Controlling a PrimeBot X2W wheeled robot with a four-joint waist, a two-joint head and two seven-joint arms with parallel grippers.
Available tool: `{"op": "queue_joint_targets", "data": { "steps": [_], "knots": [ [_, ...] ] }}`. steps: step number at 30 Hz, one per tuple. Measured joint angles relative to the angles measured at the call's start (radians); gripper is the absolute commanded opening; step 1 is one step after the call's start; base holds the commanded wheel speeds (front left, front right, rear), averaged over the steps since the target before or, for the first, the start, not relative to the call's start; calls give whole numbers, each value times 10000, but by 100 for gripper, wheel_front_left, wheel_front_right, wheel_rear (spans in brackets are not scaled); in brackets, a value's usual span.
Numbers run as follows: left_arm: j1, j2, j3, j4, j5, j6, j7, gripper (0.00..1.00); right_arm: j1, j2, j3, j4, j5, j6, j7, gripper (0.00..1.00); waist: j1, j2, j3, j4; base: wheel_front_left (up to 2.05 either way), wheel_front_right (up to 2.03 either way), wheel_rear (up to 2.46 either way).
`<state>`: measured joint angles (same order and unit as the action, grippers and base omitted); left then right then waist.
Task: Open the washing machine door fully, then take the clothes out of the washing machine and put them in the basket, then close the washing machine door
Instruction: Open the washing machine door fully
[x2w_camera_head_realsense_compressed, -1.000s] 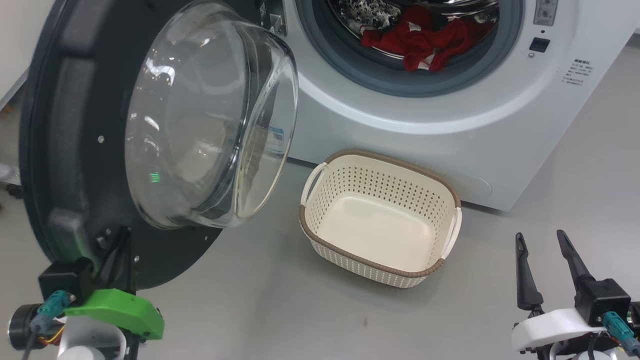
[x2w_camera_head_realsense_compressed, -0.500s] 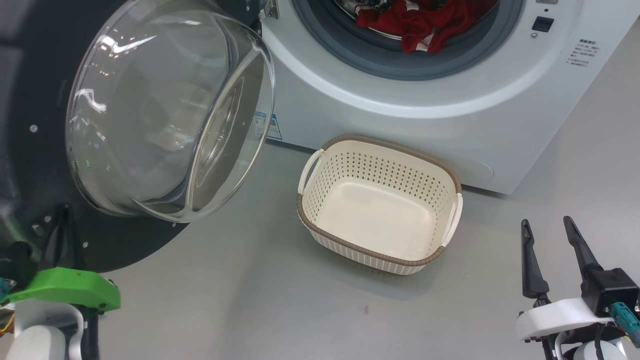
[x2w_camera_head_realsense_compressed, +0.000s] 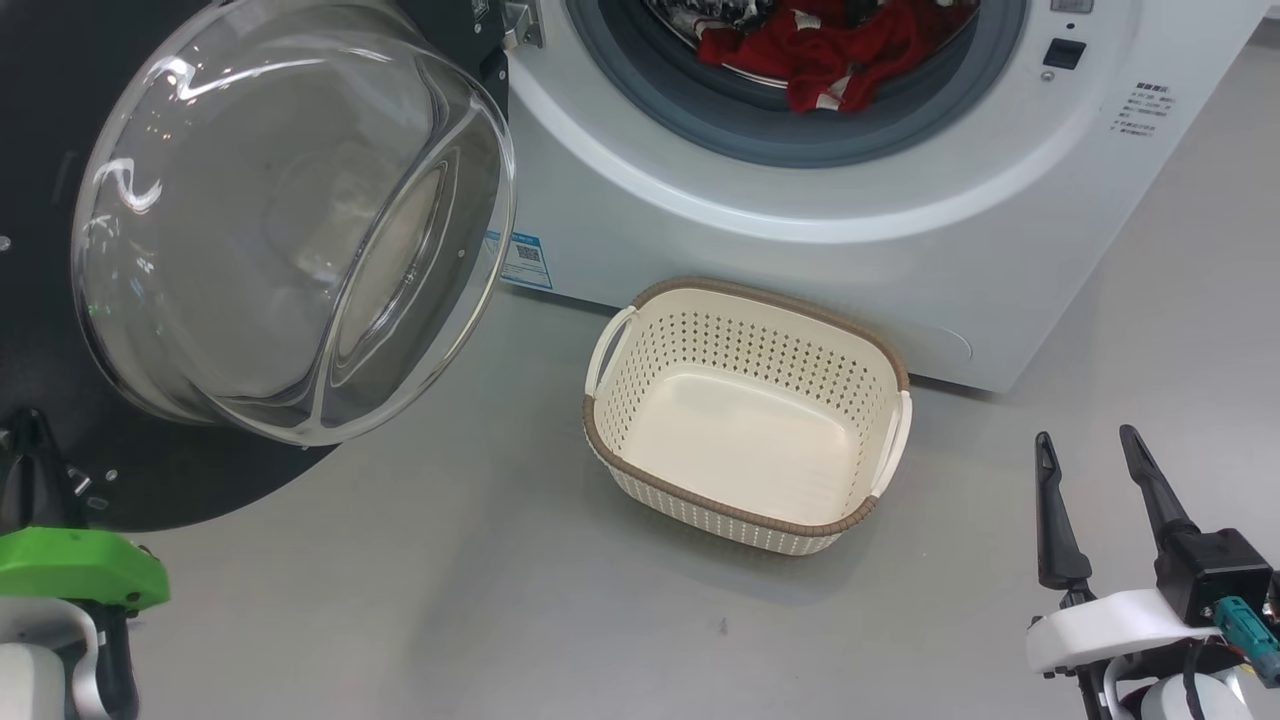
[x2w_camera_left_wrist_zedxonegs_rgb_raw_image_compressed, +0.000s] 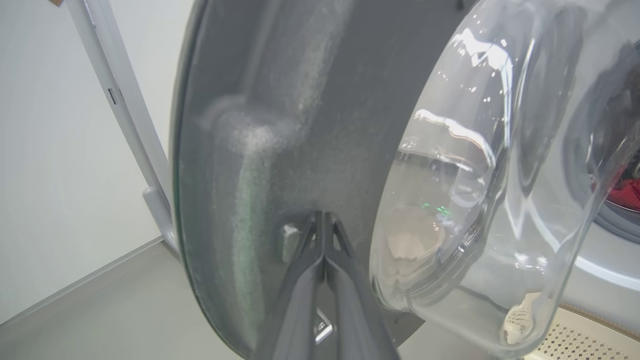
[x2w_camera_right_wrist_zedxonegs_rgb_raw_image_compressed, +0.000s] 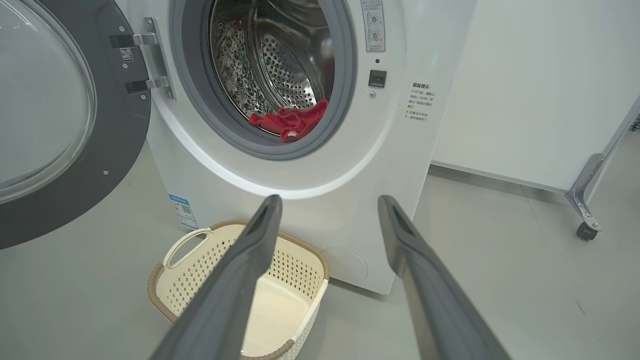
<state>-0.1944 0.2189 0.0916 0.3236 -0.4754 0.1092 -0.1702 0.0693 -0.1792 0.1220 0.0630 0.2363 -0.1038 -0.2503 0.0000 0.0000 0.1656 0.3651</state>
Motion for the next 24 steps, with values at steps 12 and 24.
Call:
{"op": "queue_joint_targets", "data": {
  "steps": [12, 24],
  "knots": [
    [164, -159, -46, 148, 6, 15, -483, 0, 4, 82, -6, 67, 2, 0, -2, 100, 0, 0, -297, -127, 0, 0, 0],
    [1552, -663, -863, -727, 491, -13, -696, 0, 255, 313, -56, 301, 67, -2, -2, 100, 0, 0, -934, -120, 0, 0, 0]
  ]
}}
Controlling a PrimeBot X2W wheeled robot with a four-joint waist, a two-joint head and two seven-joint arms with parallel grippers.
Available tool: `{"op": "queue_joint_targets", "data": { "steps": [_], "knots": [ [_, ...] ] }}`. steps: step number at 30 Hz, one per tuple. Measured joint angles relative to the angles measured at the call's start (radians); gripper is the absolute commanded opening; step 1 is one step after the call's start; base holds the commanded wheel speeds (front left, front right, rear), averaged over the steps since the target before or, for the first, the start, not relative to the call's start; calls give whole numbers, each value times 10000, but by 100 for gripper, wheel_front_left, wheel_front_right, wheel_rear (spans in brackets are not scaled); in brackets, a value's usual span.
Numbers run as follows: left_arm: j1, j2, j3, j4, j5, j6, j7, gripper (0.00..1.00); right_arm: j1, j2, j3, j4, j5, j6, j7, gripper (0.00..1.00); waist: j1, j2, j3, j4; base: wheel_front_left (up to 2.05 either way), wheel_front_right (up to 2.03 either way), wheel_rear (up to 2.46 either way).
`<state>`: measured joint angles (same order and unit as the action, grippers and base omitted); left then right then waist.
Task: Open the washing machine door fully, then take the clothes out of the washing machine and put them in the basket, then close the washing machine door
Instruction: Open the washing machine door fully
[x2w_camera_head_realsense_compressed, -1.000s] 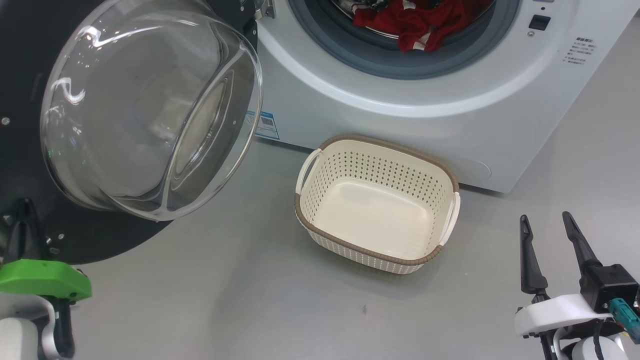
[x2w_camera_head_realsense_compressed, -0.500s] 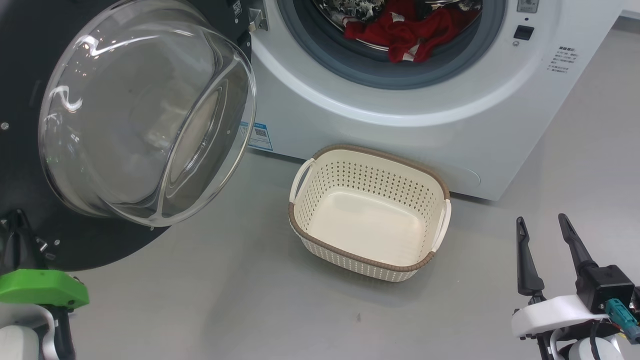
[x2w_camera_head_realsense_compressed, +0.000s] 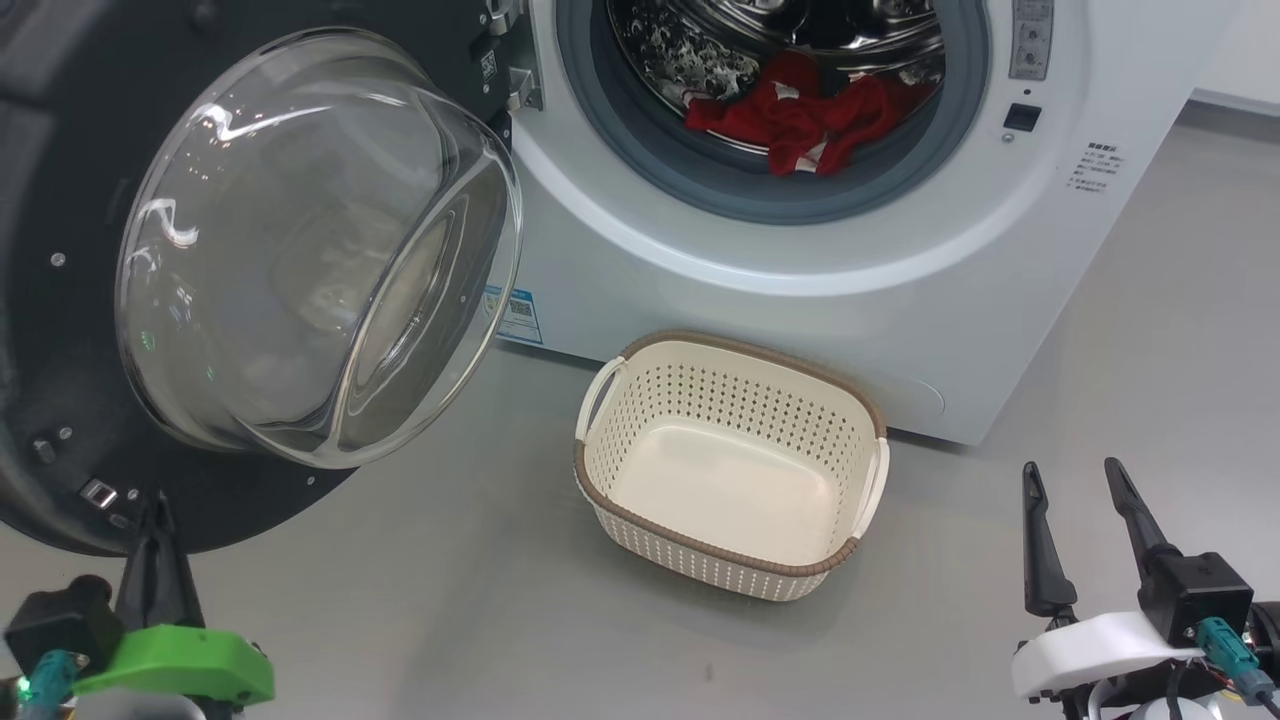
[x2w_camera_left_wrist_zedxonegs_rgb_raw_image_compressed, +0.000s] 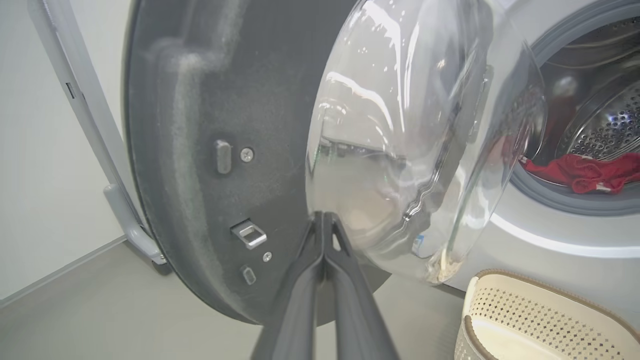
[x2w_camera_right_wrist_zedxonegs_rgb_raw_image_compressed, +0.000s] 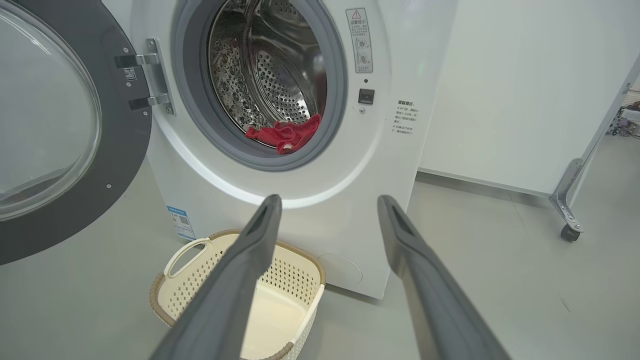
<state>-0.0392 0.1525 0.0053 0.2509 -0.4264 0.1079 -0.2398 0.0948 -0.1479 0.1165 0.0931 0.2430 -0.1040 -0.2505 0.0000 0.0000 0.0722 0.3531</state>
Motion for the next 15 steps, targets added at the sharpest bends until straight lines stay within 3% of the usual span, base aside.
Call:
{"op": "queue_joint_targets", "data": {
  "steps": [15],
  "knots": [
    [1244, -466, -1160, -1269, 408, -545, -77, 0, 31, 232, 318, -40, 12, 50, 0, 100, 0, 0, -285, -469, 0, 0, 0]
  ]
}}
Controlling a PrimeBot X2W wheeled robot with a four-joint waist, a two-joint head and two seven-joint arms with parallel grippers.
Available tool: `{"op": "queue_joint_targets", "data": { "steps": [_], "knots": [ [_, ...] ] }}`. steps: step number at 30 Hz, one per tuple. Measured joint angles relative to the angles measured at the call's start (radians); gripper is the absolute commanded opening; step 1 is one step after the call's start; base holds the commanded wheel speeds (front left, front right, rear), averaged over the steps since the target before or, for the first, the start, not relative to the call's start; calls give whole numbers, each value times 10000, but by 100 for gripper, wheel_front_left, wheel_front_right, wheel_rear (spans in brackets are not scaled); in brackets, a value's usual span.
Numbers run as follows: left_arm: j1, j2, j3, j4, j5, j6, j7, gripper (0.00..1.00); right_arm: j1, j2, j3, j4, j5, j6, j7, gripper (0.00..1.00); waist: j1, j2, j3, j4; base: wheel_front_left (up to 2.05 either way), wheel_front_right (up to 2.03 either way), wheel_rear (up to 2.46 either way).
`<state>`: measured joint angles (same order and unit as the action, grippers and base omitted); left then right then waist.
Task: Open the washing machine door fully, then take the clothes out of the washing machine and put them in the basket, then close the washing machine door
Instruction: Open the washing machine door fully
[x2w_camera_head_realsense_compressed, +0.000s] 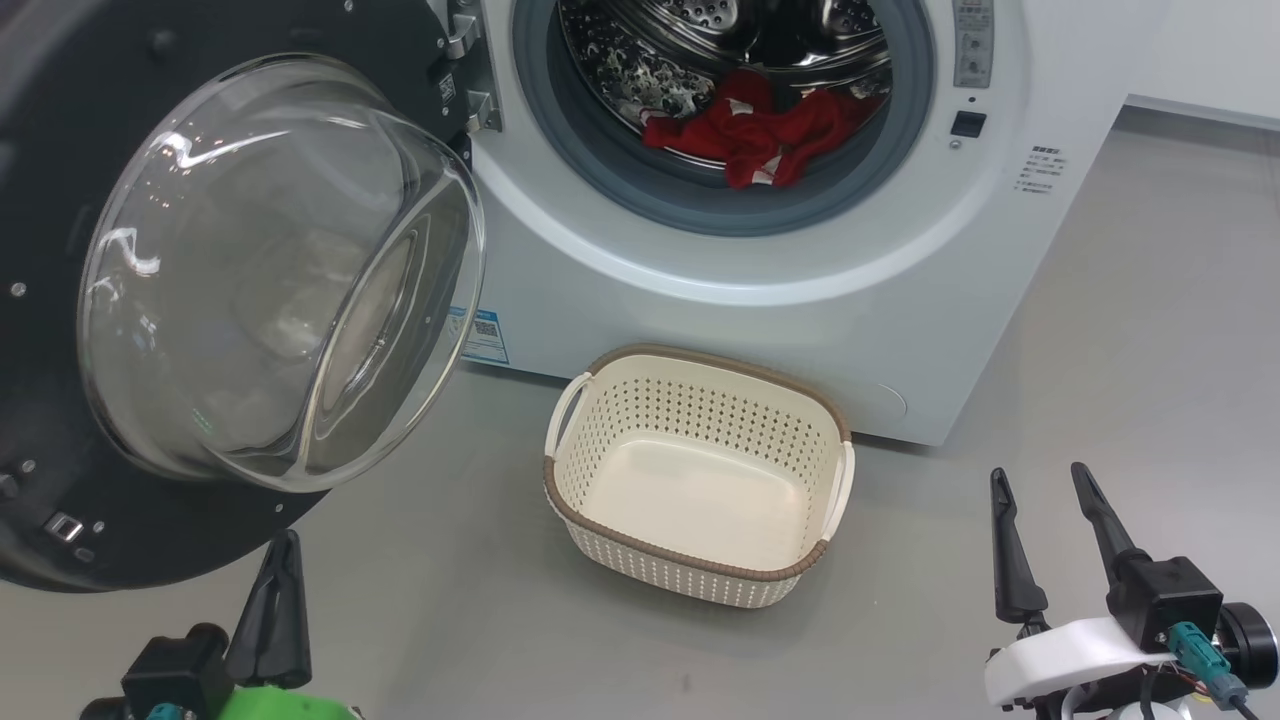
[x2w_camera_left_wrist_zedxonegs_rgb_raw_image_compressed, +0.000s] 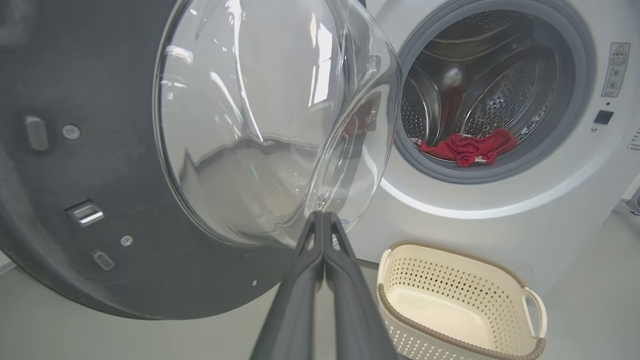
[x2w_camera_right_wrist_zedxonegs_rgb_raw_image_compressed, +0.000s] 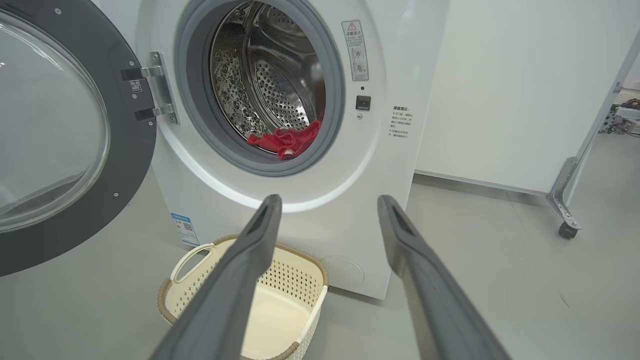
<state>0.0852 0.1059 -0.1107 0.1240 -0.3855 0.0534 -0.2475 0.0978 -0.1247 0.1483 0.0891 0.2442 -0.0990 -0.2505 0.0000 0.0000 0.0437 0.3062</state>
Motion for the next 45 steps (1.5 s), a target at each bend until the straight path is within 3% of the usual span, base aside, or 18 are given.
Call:
{"op": "queue_joint_targets", "data": {
  "steps": [3, 4, 5, 7, 8, 9, 10, 30, 45],
  "knots": [
    [94, -4, -255, -203, 33, -82, 0, 0, -4, 52, 69, -8, 0, 13, -2, 100, 0, 0, -32, -208, 0, 0, 0],
    [108, -4, -339, -278, 59, -153, 0, 10, -4, 54, 92, -10, -2, 15, -2, 100, 0, 0, -40, -288, 0, 0, 0],
    [121, -6, -445, -351, 92, -207, 0, 35, -4, 54, 107, -10, -2, 15, -2, 100, 0, 0, -47, -368, 0, 0, 0],
    [131, -48, -625, -445, 92, -280, 2, 49, -6, 56, 146, -10, -4, 56, -2, 100, 0, 0, -55, -539, 0, 0, 0],
    [137, -69, -696, -476, 92, -288, 2, 65, -8, 61, 151, -8, -4, 56, -2, 100, 0, 0, -58, -628, 0, 0, 0],
    [147, -92, -725, -493, 92, -291, 13, 91, -12, 61, 155, -8, -4, 58, -2, 100, 0, 0, -60, -719, 0, 0, 0],
    [164, -102, -754, -495, 96, -291, 61, 100, -13, 61, 155, -8, -4, 58, -2, 100, 0, 0, -62, -816, 0, 0, 0],
    [426, -107, -652, -456, 414, 52, 589, 100, -17, 130, 366, 140, -4, 192, -2, 100, 0, 0, -297, -2611, 0, 0, 0],
    [457, -10, -736, -568, 619, 165, 803, 100, 139, 134, 132, 128, -2, 176, -13, 100, 0, 0, -480, -2760, 0, 0, 0]
  ]
}}
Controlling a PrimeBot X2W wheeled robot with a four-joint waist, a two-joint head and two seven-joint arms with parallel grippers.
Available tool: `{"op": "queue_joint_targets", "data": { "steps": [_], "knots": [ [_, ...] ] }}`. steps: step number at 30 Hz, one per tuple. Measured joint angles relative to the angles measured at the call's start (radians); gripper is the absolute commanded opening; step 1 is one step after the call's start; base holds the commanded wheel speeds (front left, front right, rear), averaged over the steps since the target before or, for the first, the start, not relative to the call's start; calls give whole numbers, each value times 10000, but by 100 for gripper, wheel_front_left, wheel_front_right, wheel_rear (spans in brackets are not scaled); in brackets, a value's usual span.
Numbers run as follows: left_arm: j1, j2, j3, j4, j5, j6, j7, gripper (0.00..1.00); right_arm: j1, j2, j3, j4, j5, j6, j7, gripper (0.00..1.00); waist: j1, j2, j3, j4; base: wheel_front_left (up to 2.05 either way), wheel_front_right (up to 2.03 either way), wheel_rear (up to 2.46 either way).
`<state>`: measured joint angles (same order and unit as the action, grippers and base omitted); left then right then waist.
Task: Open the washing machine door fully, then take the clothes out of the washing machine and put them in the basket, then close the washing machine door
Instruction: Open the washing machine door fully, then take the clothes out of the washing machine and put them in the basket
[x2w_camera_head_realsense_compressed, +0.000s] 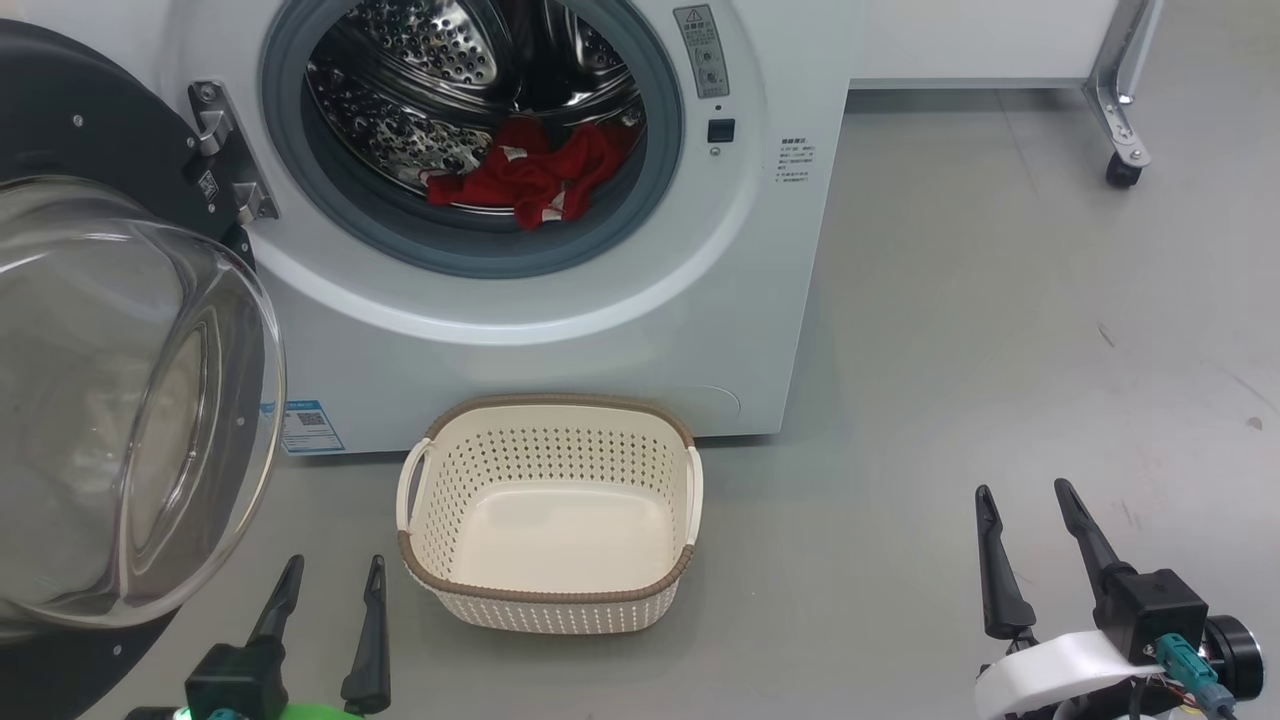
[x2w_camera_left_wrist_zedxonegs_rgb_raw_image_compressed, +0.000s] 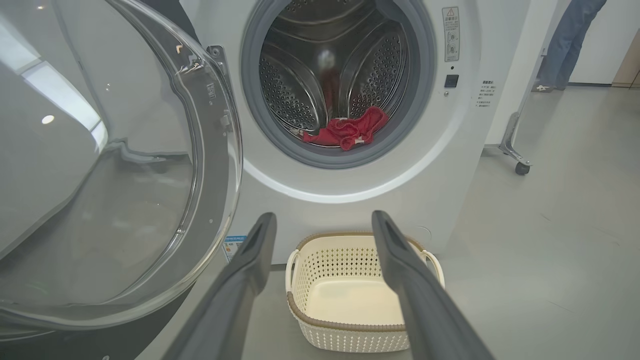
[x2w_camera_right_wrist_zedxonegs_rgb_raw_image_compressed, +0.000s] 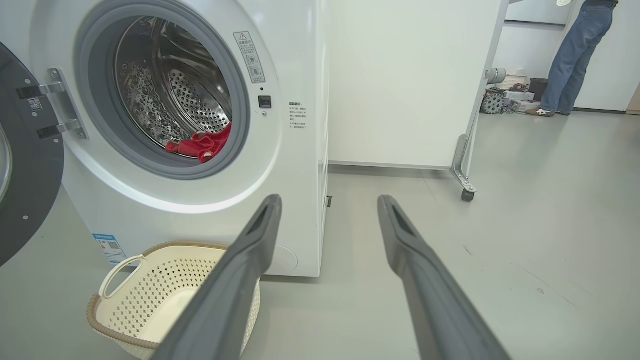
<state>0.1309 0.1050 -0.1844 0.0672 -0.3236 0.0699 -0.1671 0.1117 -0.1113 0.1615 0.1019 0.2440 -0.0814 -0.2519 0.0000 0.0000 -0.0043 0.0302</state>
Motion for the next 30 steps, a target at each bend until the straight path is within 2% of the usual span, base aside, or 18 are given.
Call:
{"op": "queue_joint_targets", "data": {
  "steps": [30],
  "knots": [
    [132, 10, -142, -449, -81, -35, 90, 100, 16, 58, -40, -140, 0, -13, 0, 100, 0, 0, 59, -68, 8, -8, 0]
  ]
}}
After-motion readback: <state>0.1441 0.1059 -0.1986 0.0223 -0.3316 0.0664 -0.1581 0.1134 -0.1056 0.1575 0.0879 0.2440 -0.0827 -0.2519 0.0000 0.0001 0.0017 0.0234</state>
